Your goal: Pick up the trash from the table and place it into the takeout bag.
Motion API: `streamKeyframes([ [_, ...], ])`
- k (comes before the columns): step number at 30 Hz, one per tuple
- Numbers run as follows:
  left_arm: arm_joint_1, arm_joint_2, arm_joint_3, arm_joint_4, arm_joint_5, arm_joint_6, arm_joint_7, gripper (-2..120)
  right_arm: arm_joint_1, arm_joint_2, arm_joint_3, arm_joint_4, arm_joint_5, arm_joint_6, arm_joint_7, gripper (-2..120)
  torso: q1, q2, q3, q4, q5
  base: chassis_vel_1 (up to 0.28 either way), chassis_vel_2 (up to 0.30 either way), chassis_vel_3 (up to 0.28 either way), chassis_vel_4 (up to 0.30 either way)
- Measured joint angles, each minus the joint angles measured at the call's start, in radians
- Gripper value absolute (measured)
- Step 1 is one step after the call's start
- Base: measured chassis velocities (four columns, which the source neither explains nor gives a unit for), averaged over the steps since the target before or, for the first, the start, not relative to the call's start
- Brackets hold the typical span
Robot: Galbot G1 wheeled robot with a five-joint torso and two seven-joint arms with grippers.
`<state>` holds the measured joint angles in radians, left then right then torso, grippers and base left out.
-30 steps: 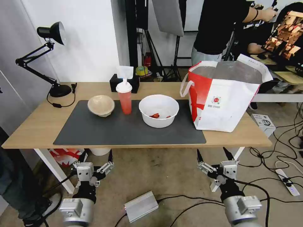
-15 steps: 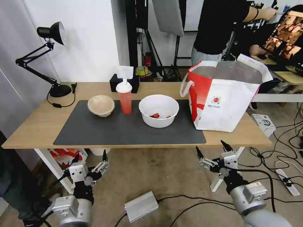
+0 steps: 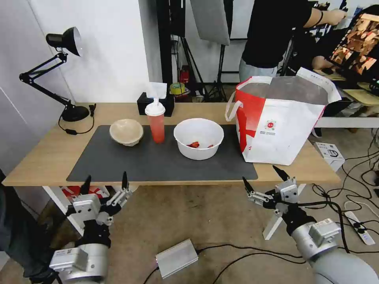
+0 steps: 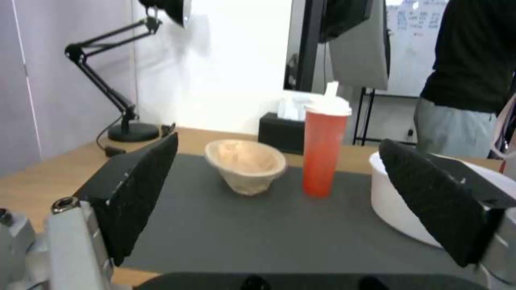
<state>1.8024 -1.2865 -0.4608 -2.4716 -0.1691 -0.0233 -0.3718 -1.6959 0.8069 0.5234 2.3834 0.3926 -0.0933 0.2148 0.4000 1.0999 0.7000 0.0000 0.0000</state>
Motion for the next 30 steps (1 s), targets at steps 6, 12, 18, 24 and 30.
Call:
streamKeyframes([
  [6,0.001,0.005,-0.008,-0.010,0.005,-0.006,0.008,100,0.031,-0.034,0.016,0.019,0.057,0.034,-0.034,100,0.000,0.000,0.000,0.0000,0.0000,0.000,0.000,0.000,0.000],
  [12,0.003,-0.002,-0.005,-0.009,0.007,-0.006,0.009,100,0.063,-0.082,0.026,0.026,0.119,0.060,-0.075,100,0.000,0.000,0.000,0.0000,0.0000,0.000,0.000,0.000,0.000],
  [18,0.005,-0.009,0.006,0.004,0.008,-0.001,0.009,100,0.121,-0.143,0.019,0.019,0.176,0.069,-0.097,100,0.000,0.000,0.000,0.0000,0.0000,0.000,0.000,0.000,0.000],
  [24,0.008,-0.015,0.022,0.024,-0.013,0.045,0.006,100,0.219,-0.236,0.002,-0.004,0.254,0.069,-0.120,100,0.000,0.000,0.000,0.0000,0.0001,0.000,0.000,0.000,0.000],
  [30,0.003,-0.018,0.026,0.039,-0.021,0.056,0.003,100,0.347,-0.322,-0.055,-0.031,0.314,0.072,-0.153,100,0.000,0.000,0.000,0.0001,0.0001,0.000,0.000,0.000,0.000],
])
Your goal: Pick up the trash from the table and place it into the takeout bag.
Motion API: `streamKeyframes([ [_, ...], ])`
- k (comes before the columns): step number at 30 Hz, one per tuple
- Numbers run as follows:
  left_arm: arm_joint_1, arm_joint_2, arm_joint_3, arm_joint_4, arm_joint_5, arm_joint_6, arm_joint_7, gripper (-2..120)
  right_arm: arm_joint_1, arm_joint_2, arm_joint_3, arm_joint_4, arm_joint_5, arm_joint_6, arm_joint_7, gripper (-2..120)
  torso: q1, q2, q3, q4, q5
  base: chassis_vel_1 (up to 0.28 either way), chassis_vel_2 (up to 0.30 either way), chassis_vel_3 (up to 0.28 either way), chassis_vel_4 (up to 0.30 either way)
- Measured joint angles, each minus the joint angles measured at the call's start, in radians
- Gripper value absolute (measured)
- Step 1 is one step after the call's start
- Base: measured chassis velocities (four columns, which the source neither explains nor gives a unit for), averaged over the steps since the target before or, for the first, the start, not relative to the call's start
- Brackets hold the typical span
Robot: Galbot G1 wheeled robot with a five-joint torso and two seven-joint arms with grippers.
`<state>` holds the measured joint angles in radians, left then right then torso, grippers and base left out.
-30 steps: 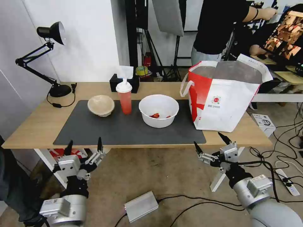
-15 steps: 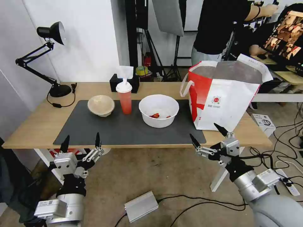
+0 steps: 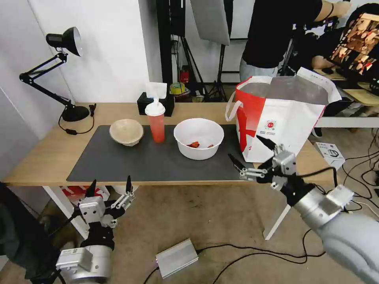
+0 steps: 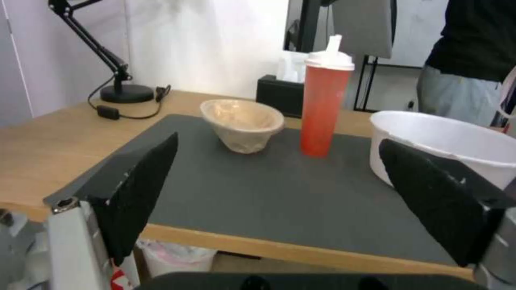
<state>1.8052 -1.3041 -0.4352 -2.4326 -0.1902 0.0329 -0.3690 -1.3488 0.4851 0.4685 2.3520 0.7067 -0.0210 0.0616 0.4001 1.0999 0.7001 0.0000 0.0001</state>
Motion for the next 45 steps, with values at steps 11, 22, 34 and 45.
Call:
streamKeyframes([
  [11,-0.002,-0.004,0.002,0.007,-0.001,0.001,-0.003,100,0.262,-0.100,-0.186,-0.059,0.091,-0.031,-0.066,100,0.000,0.000,0.000,-0.0001,-0.0001,0.000,0.000,0.000,0.000],
  [22,-0.002,-0.005,0.001,0.007,0.002,0.000,-0.004,100,0.581,-0.141,-0.450,-0.115,0.169,-0.092,-0.123,100,0.000,0.000,0.000,0.0001,0.0000,0.000,0.000,0.000,0.000],
  [34,-0.034,0.021,0.022,0.020,-0.014,0.001,-0.004,100,0.612,-0.181,-0.467,-0.153,0.190,-0.125,-0.223,100,0.000,0.000,0.000,-0.0001,-0.0001,0.000,0.000,0.000,0.000],
  [45,-0.055,0.044,0.038,0.029,-0.027,0.003,-0.004,100,0.629,-0.190,-0.465,-0.201,0.186,-0.131,-0.298,100,0.000,0.000,0.000,0.0000,-0.0001,0.000,0.000,0.000,0.000],
])
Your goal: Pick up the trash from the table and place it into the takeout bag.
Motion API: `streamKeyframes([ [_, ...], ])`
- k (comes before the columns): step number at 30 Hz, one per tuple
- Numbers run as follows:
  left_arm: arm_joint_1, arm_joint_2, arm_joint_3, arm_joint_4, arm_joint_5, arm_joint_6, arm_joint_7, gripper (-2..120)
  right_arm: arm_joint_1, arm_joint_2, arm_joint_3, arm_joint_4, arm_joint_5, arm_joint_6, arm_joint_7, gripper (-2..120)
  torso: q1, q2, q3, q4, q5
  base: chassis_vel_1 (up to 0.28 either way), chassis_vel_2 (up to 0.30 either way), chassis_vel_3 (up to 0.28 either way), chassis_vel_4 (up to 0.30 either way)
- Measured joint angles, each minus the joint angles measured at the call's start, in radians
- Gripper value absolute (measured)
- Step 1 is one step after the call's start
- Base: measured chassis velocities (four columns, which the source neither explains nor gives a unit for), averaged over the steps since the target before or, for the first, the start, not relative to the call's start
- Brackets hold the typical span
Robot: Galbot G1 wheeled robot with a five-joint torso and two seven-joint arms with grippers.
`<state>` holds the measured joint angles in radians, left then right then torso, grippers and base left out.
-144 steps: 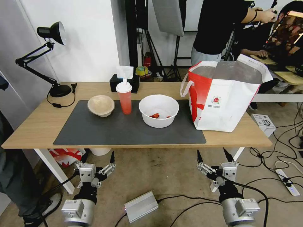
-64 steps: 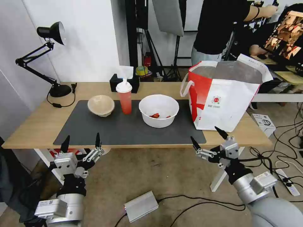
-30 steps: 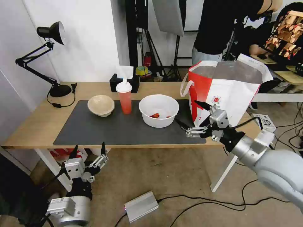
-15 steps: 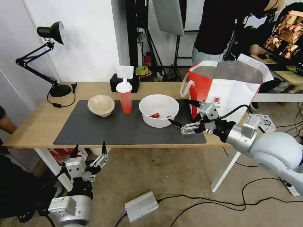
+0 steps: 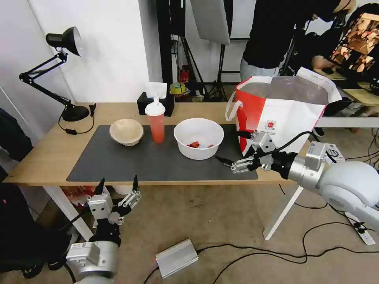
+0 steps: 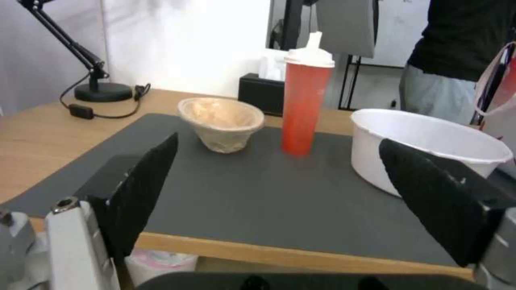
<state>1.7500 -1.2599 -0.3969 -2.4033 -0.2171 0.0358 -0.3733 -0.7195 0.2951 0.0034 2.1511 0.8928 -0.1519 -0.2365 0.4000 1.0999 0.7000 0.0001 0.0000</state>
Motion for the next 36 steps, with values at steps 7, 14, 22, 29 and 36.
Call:
streamKeyframes([
  [7,0.004,0.008,-0.005,-0.001,-0.004,0.004,-0.006,100,0.026,-0.004,-0.025,-0.024,-0.005,0.003,-0.033,100,0.000,0.000,0.000,-0.0001,0.0000,0.000,0.000,0.000,0.000],
  [14,0.002,0.000,-0.004,-0.001,-0.005,0.004,-0.009,100,0.149,0.015,-0.133,-0.072,-0.007,0.007,-0.081,100,0.000,0.000,0.000,-0.0001,0.0000,0.000,0.000,0.000,0.000],
  [22,0.005,-0.002,-0.004,-0.001,-0.001,0.004,-0.009,100,0.283,0.048,-0.253,-0.120,-0.005,0.007,-0.108,100,0.000,0.000,0.000,0.0000,-0.0001,0.000,0.000,0.000,0.000],
  [29,0.006,-0.007,-0.006,-0.004,0.001,0.003,-0.009,100,0.412,0.084,-0.376,-0.161,-0.007,0.008,-0.139,100,0.000,0.000,0.000,-0.0001,0.0000,0.000,0.000,0.000,0.000],
  [36,0.006,-0.007,-0.009,-0.005,0.002,0.002,-0.009,100,0.545,0.118,-0.502,-0.197,-0.011,0.008,-0.166,100,0.000,0.000,0.000,0.0000,-0.0004,0.000,0.000,0.000,0.000],
])
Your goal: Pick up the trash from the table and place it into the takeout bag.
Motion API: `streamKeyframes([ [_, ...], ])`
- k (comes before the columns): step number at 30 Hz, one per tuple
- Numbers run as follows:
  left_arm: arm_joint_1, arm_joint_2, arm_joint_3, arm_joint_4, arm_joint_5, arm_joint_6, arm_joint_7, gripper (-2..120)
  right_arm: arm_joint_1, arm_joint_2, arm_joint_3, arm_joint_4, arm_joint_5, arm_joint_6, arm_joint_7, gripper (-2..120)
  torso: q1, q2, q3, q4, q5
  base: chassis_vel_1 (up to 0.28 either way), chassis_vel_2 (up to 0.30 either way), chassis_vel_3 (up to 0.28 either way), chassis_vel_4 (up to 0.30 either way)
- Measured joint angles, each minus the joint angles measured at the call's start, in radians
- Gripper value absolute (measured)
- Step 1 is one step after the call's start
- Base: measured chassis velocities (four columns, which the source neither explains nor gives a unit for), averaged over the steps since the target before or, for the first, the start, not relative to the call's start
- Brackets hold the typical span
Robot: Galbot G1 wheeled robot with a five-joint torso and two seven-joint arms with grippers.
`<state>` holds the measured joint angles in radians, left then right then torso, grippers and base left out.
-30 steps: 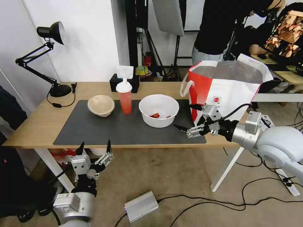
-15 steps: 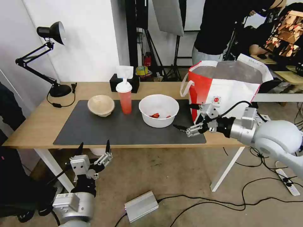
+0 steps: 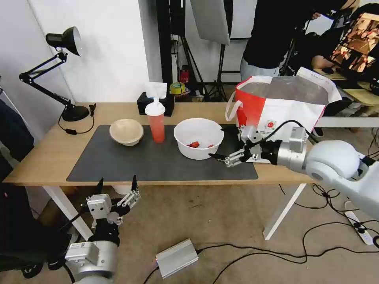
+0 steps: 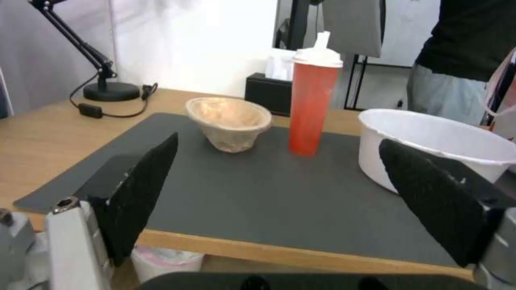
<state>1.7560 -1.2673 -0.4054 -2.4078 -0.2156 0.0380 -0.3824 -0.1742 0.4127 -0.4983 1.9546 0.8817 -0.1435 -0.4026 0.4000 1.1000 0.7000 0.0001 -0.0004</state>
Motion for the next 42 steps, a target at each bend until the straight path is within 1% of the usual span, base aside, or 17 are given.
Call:
streamKeyframes([
  [1,0.000,0.000,0.000,0.000,0.000,-0.004,0.003,100,0.035,0.014,-0.035,-0.017,-0.023,0.003,-0.014,100,0.000,0.000,0.000,-0.0001,0.0004,0.000,0.000,0.000,0.000],
  [4,-0.001,-0.008,0.003,0.004,0.005,-0.014,0.011,100,0.098,0.043,-0.087,-0.051,-0.071,0.013,-0.072,100,0.000,0.000,0.000,0.0000,0.0001,0.000,0.000,0.000,0.000],
  [5,-0.001,-0.008,0.003,0.004,0.005,-0.014,0.011,100,0.098,0.043,-0.087,-0.051,-0.071,0.013,-0.072,100,0.000,0.000,0.000,0.0000,0.0001,0.000,0.000,0.000,0.000],
  [9,-0.002,-0.018,0.007,0.010,0.016,-0.019,0.012,100,0.188,0.081,-0.162,-0.088,-0.098,0.015,-0.119,100,0.000,0.000,0.000,-0.0001,0.0001,0.000,0.000,0.000,0.000],
  [11,-0.002,-0.018,0.007,0.010,0.016,-0.019,0.012,100,0.195,0.084,-0.168,-0.091,-0.100,0.015,-0.123,100,0.000,0.000,0.000,-0.0001,0.0002,0.000,0.000,0.000,0.000],
  [14,0.006,-0.035,0.004,0.009,0.027,-0.019,0.011,100,0.279,0.133,-0.233,-0.140,-0.112,0.014,-0.168,100,0.000,0.000,0.000,0.0000,0.0002,0.000,0.000,0.000,0.000],
  [15,0.006,-0.035,0.004,0.009,0.027,-0.019,0.011,100,0.279,0.133,-0.233,-0.140,-0.112,0.014,-0.168,100,0.000,0.000,0.000,0.0000,0.0002,0.000,0.000,0.000,0.000],
  [17,0.009,-0.039,-0.001,0.007,0.030,-0.019,0.010,100,0.313,0.155,-0.256,-0.149,-0.109,-0.024,-0.170,100,0.000,0.000,0.000,0.0003,0.0002,0.000,0.000,0.000,0.000],
  [19,0.010,-0.040,-0.004,0.007,0.031,-0.019,0.009,100,0.334,0.173,-0.273,-0.155,-0.106,-0.051,-0.170,100,0.000,0.000,0.000,-0.0001,0.0001,0.000,0.000,0.000,0.000],
  [28,0.012,-0.052,-0.004,0.007,0.040,-0.021,0.008,100,0.419,0.236,-0.337,-0.203,-0.074,-0.074,-0.169,100,0.000,0.000,0.000,-0.0001,0.0002,0.000,0.000,0.000,0.000],
  [31,0.012,-0.055,-0.003,0.009,0.044,-0.023,0.008,100,0.448,0.257,-0.361,-0.230,-0.041,-0.079,-0.163,100,0.000,0.000,0.000,-0.0001,0.0003,0.000,0.000,0.000,0.000],
  [33,0.009,-0.057,-0.003,0.010,0.046,-0.023,0.008,100,0.471,0.278,-0.384,-0.250,0.009,-0.079,-0.133,100,0.000,0.000,0.000,-0.0001,0.0003,0.000,0.000,0.000,0.000],
  [35,0.009,-0.057,-0.003,0.011,0.046,-0.023,0.008,100,0.474,0.281,-0.388,-0.253,0.019,-0.080,-0.128,100,0.000,0.000,0.000,0.0000,0.0003,0.000,0.000,0.000,0.000],
  [38,0.007,-0.063,-0.003,0.014,0.047,-0.024,0.007,100,0.490,0.296,-0.403,-0.265,0.063,-0.106,-0.103,100,0.000,0.000,0.000,0.0000,0.0002,0.000,0.000,0.000,0.000],
  [39,0.008,-0.068,-0.002,0.015,0.051,-0.026,0.007,100,0.495,0.303,-0.409,-0.273,0.091,-0.131,-0.088,100,0.000,0.000,0.000,0.0000,0.0003,0.000,0.000,0.000,0.000],
  [41,0.008,-0.068,-0.002,0.015,0.051,-0.026,0.007,100,0.495,0.303,-0.409,-0.273,0.091,-0.131,-0.088,100,0.000,0.000,0.000,0.0000,0.0003,0.000,0.000,0.000,0.000],
  [42,0.010,-0.075,0.003,0.017,0.058,-0.035,0.007,100,0.501,0.311,-0.419,-0.291,0.113,-0.160,-0.077,100,0.000,0.000,0.000,0.0000,0.0003,0.000,0.000,0.000,0.000],
])
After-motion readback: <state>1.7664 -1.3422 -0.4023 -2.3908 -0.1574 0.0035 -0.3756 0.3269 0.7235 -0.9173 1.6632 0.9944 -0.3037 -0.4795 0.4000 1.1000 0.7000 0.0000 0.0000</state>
